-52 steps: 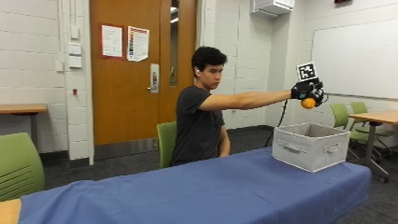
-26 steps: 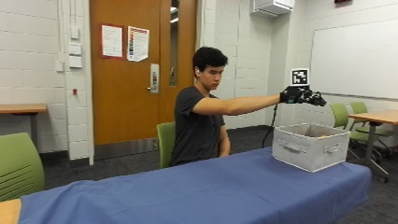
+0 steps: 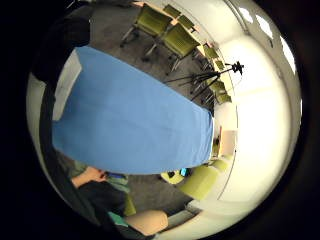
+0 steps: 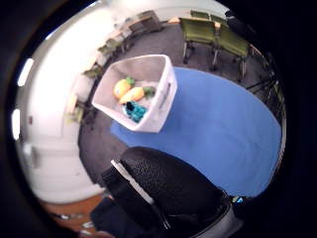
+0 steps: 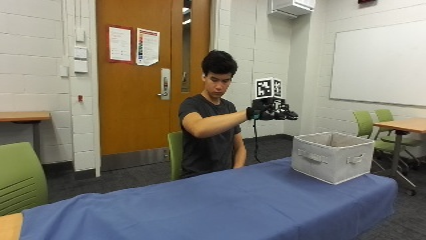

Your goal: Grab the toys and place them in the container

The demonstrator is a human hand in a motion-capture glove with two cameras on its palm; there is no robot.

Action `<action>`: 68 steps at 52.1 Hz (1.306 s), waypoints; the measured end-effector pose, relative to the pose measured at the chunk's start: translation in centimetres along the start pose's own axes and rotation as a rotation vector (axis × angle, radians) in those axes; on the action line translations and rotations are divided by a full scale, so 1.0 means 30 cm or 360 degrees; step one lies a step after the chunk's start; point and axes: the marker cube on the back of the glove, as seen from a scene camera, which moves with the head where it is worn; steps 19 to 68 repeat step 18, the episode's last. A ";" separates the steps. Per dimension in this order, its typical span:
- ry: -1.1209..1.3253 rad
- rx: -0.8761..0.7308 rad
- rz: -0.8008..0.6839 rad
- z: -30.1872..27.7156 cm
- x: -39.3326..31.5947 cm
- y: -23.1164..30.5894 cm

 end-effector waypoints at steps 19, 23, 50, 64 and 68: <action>0.0031 -0.0066 0.0393 0.147 0.185 0.115; 0.0031 -0.0066 0.0393 0.147 0.185 0.115; 0.0031 -0.0066 0.0393 0.147 0.185 0.115; 0.0031 -0.0066 0.0393 0.147 0.185 0.115; 0.0031 -0.0066 0.0393 0.147 0.185 0.115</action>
